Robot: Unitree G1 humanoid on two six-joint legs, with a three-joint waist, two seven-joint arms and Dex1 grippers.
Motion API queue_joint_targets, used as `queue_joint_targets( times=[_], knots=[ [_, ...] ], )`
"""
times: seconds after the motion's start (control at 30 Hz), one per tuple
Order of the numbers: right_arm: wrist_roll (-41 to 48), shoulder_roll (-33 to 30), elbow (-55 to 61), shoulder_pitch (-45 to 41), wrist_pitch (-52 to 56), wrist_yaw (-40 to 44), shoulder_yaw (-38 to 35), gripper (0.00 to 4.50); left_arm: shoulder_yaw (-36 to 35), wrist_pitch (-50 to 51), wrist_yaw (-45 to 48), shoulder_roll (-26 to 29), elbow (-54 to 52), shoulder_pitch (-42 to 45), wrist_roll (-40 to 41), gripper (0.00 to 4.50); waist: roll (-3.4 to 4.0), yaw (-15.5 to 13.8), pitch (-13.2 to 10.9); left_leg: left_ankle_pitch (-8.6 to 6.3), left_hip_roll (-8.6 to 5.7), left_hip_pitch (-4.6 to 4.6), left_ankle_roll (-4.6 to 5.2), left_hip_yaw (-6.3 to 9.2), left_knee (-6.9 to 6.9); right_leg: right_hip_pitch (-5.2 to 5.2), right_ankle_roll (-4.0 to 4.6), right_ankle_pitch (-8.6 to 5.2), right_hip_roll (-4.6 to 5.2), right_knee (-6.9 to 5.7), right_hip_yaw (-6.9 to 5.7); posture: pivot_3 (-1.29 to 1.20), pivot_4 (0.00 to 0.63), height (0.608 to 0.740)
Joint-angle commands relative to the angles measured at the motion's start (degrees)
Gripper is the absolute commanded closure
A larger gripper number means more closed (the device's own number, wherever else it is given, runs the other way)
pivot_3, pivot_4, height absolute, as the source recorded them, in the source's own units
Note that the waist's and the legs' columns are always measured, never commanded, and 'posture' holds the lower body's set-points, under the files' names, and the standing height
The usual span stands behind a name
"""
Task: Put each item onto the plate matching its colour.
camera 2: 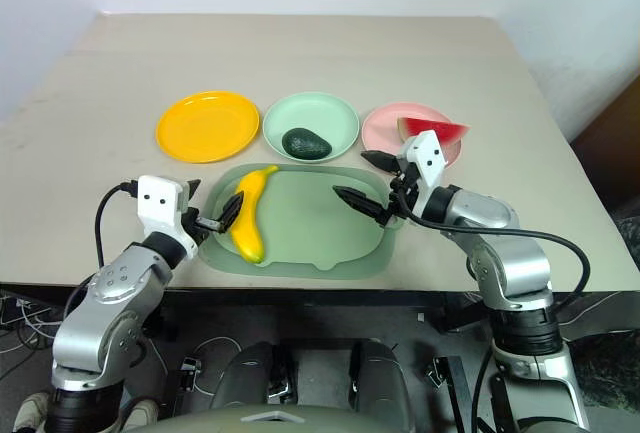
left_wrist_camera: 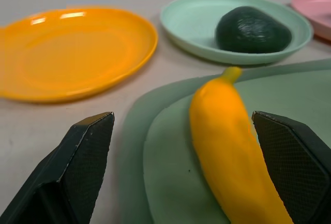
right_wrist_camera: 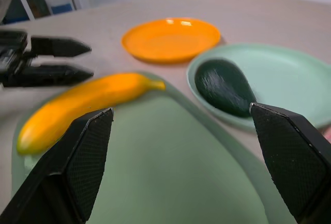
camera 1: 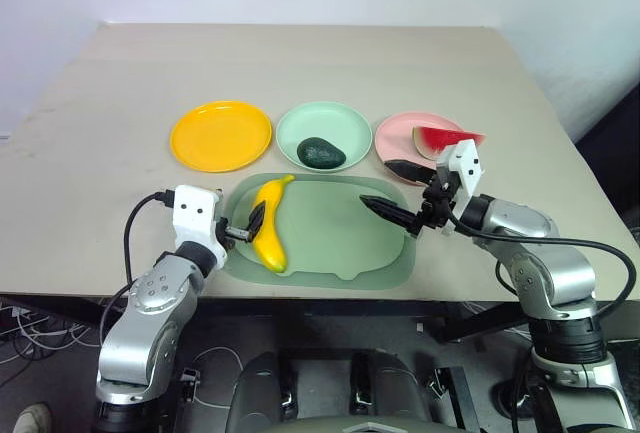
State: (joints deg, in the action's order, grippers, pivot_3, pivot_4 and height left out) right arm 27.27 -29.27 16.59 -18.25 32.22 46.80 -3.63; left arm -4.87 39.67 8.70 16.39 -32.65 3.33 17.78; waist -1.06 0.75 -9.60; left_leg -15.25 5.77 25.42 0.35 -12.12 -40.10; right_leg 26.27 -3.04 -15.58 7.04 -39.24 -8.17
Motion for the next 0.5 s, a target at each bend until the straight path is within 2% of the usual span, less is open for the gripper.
queue_joint_targets(
  times=[0.03,0.3,0.5],
  knots=[
    [1.2,-1.3,3.7,0.7,-0.5,0.1,-0.9,0.02,-0.2,4.4,-0.7,-0.4,-3.7,2.0,2.0,0.00,0.00,0.0,0.0,0.00,0.00,0.00,0.00,0.00,0.00,0.00,0.00,0.00,0.00,0.00,0.00,0.00,0.150,0.695],
    [0.9,-2.1,2.9,0.0,-1.3,-1.5,-1.3,0.02,1.3,18.5,-3.2,-1.6,-3.2,8.0,3.4,0.00,-0.02,-0.2,0.0,0.01,-0.03,0.00,0.00,0.03,-0.03,-0.06,-0.01,0.00,0.00,0.00,-0.01,0.00,0.150,0.695],
    [-0.4,-2.2,1.9,-0.2,-2.7,-2.5,-0.7,0.02,3.2,30.1,-5.2,0.7,-2.1,12.8,1.6,0.00,-0.03,-0.1,0.0,0.01,-0.03,-0.01,-0.01,0.05,-0.03,-0.06,-0.01,0.00,-0.01,-0.01,-0.02,0.00,0.150,0.695]
  ],
)
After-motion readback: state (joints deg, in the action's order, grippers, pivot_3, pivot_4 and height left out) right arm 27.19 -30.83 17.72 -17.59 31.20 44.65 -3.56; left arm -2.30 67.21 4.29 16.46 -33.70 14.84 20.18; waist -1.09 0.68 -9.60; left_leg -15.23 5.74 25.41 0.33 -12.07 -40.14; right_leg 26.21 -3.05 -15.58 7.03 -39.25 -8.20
